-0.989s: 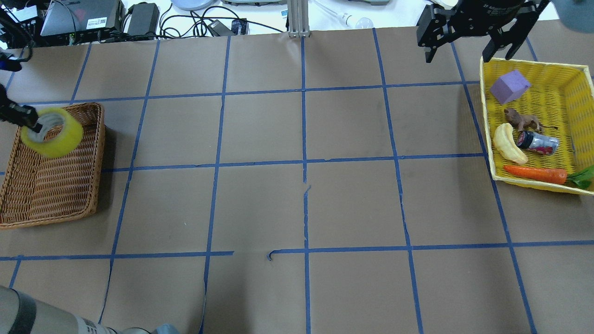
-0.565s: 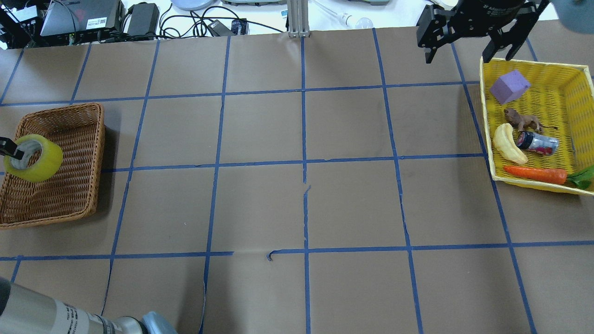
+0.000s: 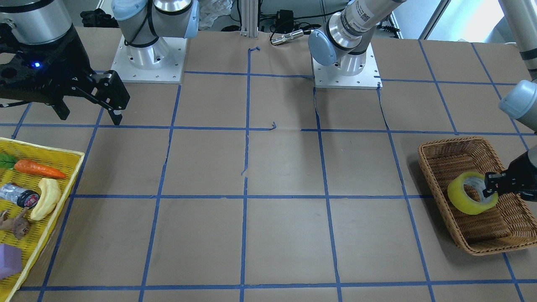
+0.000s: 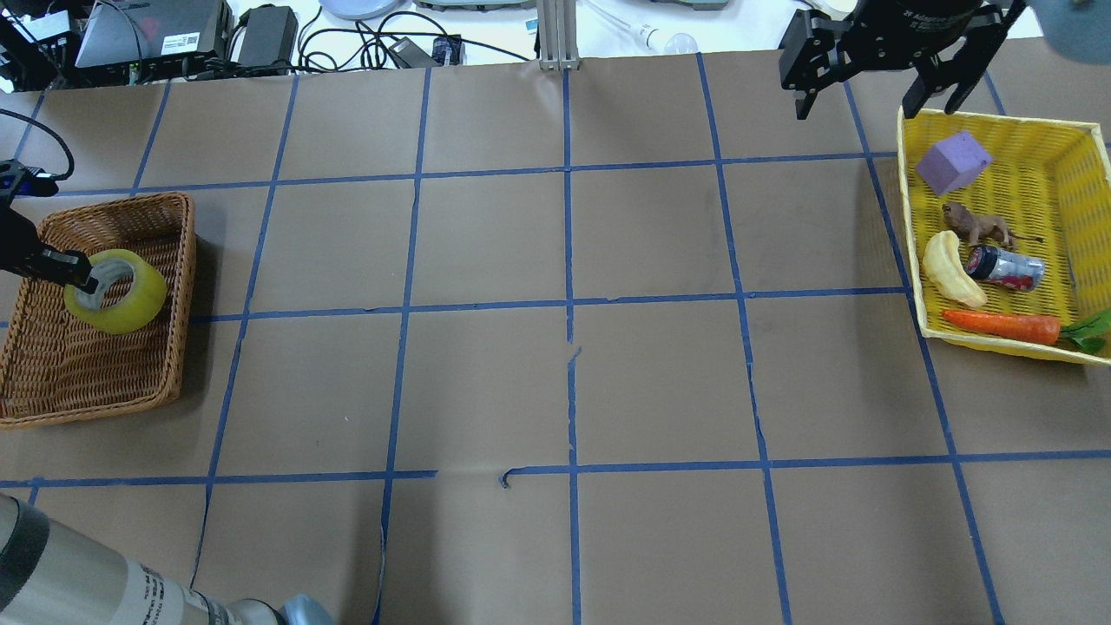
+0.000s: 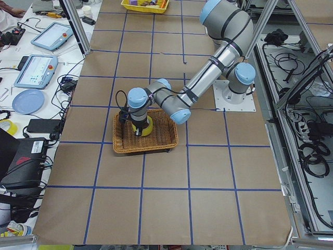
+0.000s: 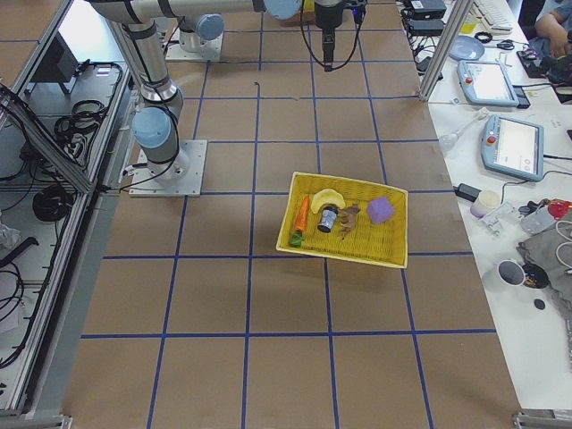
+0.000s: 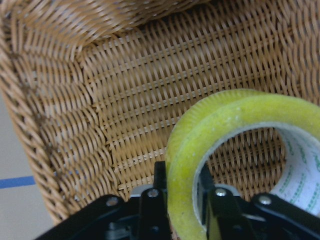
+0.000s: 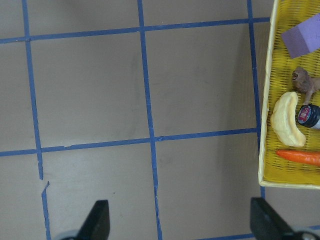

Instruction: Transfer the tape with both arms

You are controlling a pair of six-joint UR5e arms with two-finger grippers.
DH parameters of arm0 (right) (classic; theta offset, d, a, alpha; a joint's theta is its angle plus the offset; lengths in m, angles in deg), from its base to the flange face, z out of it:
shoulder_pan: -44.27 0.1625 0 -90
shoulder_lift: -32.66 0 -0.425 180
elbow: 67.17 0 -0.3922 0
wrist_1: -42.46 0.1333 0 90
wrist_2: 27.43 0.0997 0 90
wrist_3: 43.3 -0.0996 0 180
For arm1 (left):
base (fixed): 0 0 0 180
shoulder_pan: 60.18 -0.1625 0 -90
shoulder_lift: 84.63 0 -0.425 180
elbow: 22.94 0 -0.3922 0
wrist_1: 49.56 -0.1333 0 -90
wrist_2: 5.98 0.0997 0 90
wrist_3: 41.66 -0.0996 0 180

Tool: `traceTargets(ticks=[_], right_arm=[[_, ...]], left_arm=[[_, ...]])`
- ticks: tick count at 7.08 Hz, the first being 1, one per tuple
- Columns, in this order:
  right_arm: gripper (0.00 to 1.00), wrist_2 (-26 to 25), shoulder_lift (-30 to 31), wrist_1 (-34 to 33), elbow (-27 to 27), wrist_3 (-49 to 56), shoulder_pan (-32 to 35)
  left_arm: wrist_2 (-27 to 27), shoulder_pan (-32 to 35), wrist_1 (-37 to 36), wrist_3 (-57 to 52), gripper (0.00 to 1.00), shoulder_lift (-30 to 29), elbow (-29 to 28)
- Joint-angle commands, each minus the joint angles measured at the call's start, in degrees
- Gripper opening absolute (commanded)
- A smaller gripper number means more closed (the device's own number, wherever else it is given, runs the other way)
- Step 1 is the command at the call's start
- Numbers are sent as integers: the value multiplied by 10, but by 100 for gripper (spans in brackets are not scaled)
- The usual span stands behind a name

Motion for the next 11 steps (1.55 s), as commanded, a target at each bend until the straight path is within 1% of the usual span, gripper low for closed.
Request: traceTargets(ticks=[1, 2, 3, 4, 5, 6, 7, 8, 10, 11], right_arm=[[100, -1, 0, -1, 0, 0, 0], [100, -1, 0, -1, 0, 0, 0], [100, -2, 1, 0, 0, 0, 0], [100, -2, 0, 0, 0, 0, 0], [100, -3, 0, -1, 0, 0, 0], [100, -4, -1, -1, 1, 0, 0], [100, -3, -1, -2, 1, 0, 0], [100, 0, -4, -3, 1, 0, 1], [100, 1, -4, -4, 1, 0, 1], [100, 0, -2, -2, 1, 0, 1]], left_arm=[[2, 1, -6, 3, 70, 0, -1], [1, 7, -6, 3, 85, 15, -11], [-6, 17, -3, 5, 95, 36, -22], [-3, 52, 6, 10, 95, 61, -34], [-1, 98, 45, 51, 95, 89, -35], [5, 144, 57, 97, 95, 108, -35], [51, 187, 70, 133, 95, 128, -35], [62, 226, 95, 192, 95, 143, -36], [58, 295, 146, 342, 95, 168, -41], [59, 328, 178, 395, 95, 186, -31]])
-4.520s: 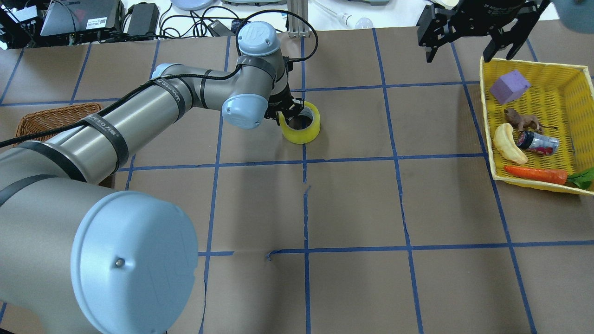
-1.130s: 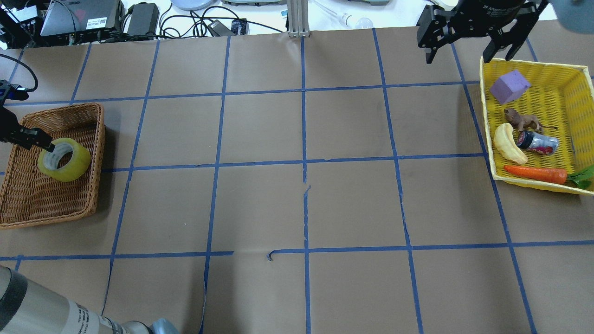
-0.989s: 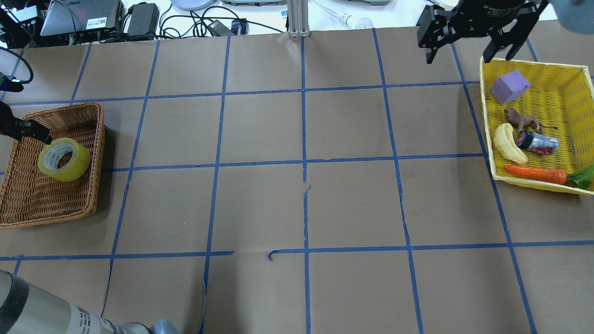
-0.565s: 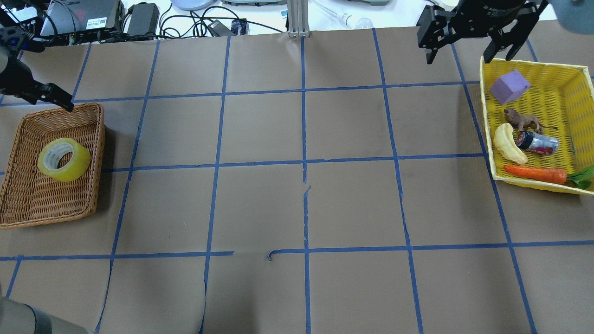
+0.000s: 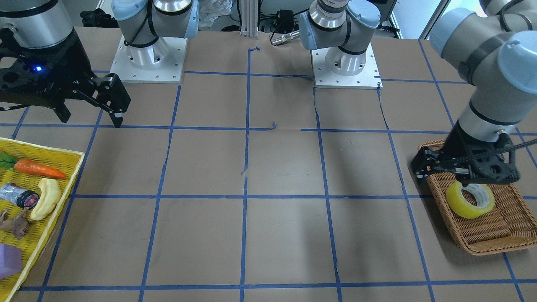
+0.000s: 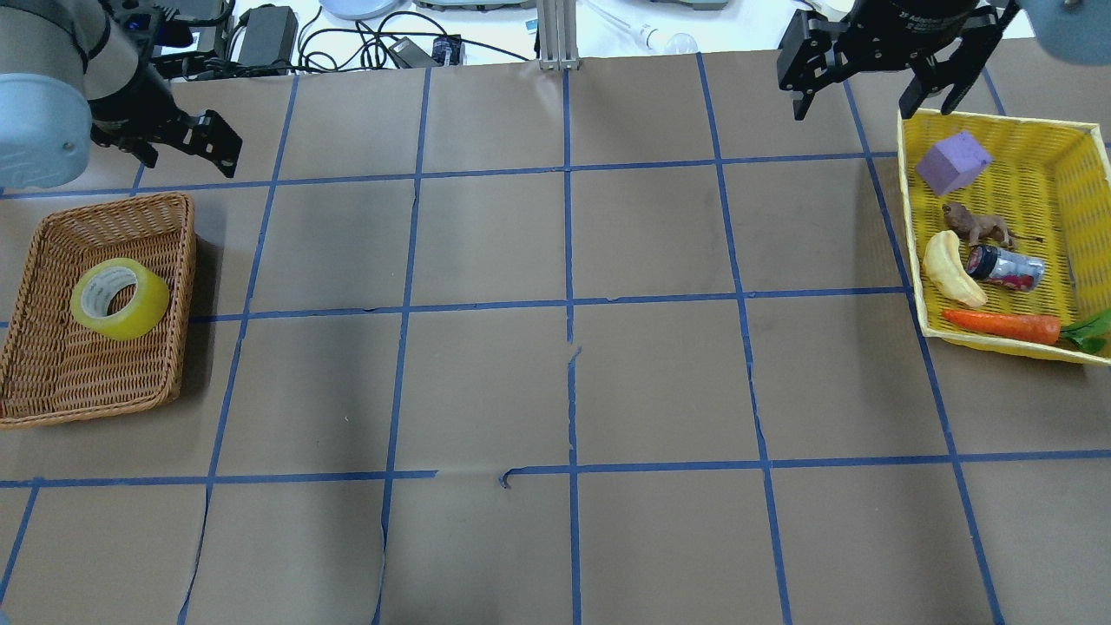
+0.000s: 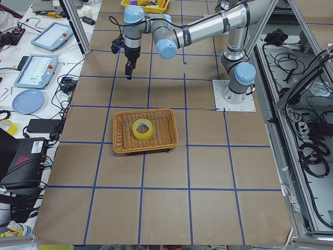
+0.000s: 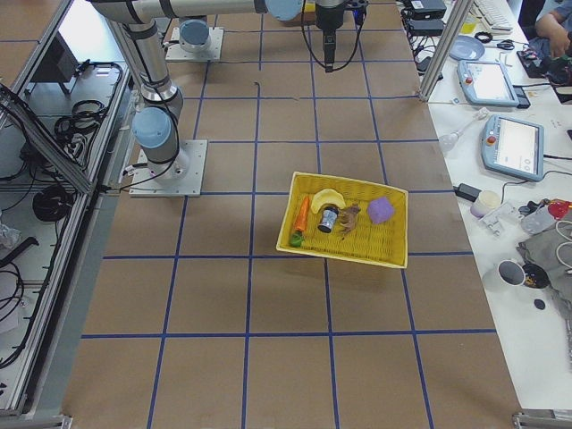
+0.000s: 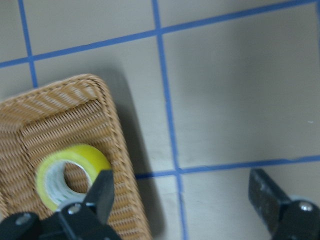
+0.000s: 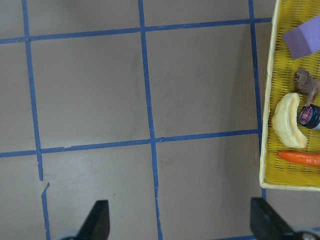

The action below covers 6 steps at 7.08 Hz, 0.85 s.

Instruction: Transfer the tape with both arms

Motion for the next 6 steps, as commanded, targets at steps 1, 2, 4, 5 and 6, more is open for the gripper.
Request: traceTargets(ticks=[1, 2, 4, 5, 6], right_arm=[[100, 0, -1, 0, 0, 0, 0], [100, 0, -1, -2, 0, 0, 1], [100, 0, -1, 0, 0, 0, 1], [100, -1, 0, 1, 0, 0, 1], [100, 0, -1, -2, 0, 0, 1]], left_arm=[[-3, 60, 75, 92, 96, 36, -3], [-23, 70, 110, 123, 98, 55, -6], [-29, 112, 146, 131, 100, 99, -7], [-32, 116, 173, 130, 100, 122, -12], [-33, 116, 191, 129, 100, 128, -10]])
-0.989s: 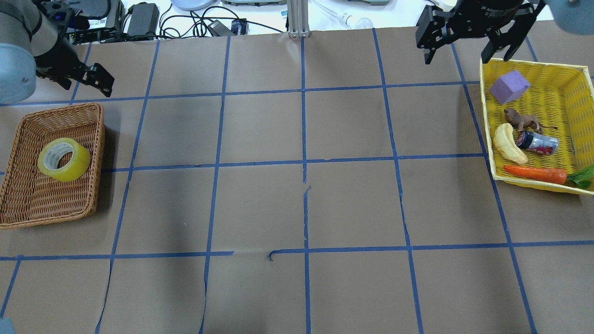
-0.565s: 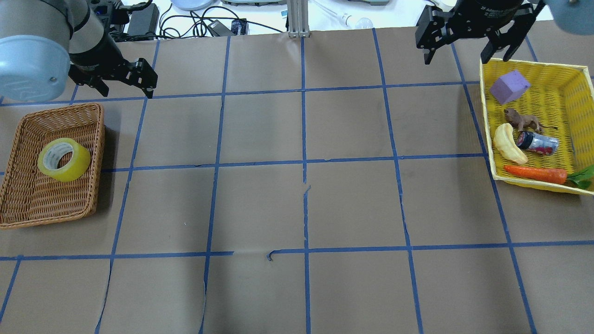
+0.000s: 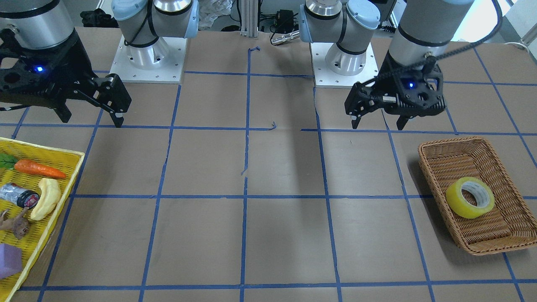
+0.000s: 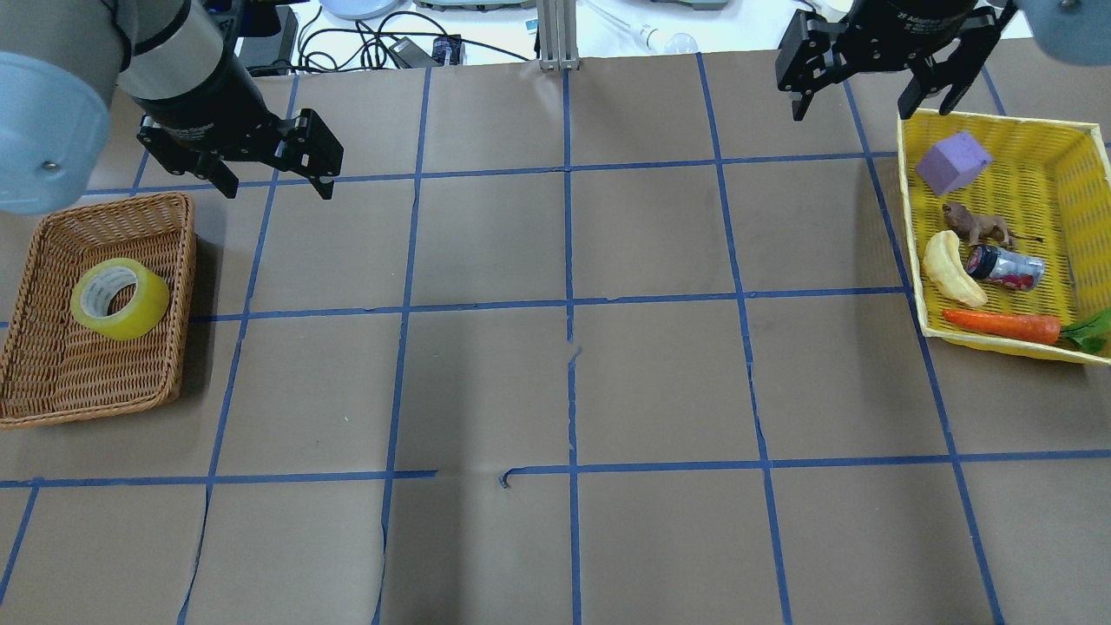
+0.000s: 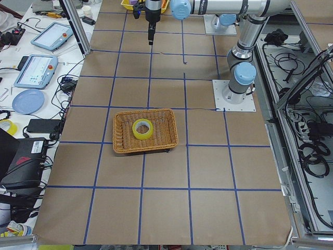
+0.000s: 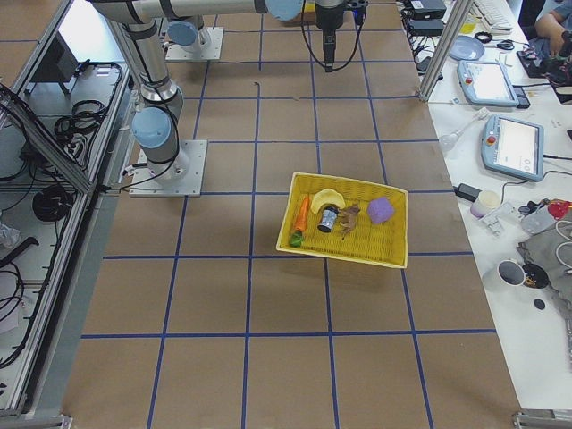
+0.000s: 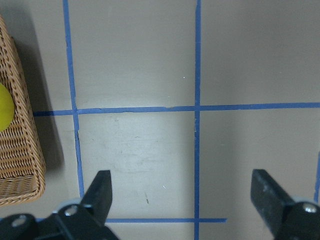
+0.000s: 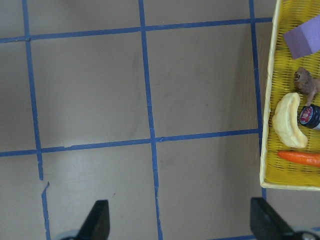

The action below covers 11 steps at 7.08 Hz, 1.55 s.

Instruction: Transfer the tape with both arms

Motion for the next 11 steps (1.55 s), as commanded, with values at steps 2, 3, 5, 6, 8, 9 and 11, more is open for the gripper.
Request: traceTargets(ticks=[2, 3, 5, 6, 8, 9, 11], right_arm=[[100, 2, 0, -2, 0, 0, 0], [100, 1, 0, -1, 0, 0, 0], [100, 1, 2, 1, 0, 0, 0], [100, 2, 2, 0, 0, 0, 0], [100, 2, 0, -2, -1, -1, 0], [100, 3, -1, -2, -1, 0, 1], [100, 2, -1, -2, -1, -1, 1]], left_arm=[[-4, 5, 25, 0, 100, 21, -1], [-17, 6, 25, 1, 100, 23, -1], [-26, 6, 25, -3, 100, 31, -2], [-16, 6, 26, -5, 100, 34, -1], [-16, 6, 26, -5, 100, 40, 4], [-15, 6, 26, -5, 100, 41, 7], [-15, 6, 26, -5, 100, 41, 7]])
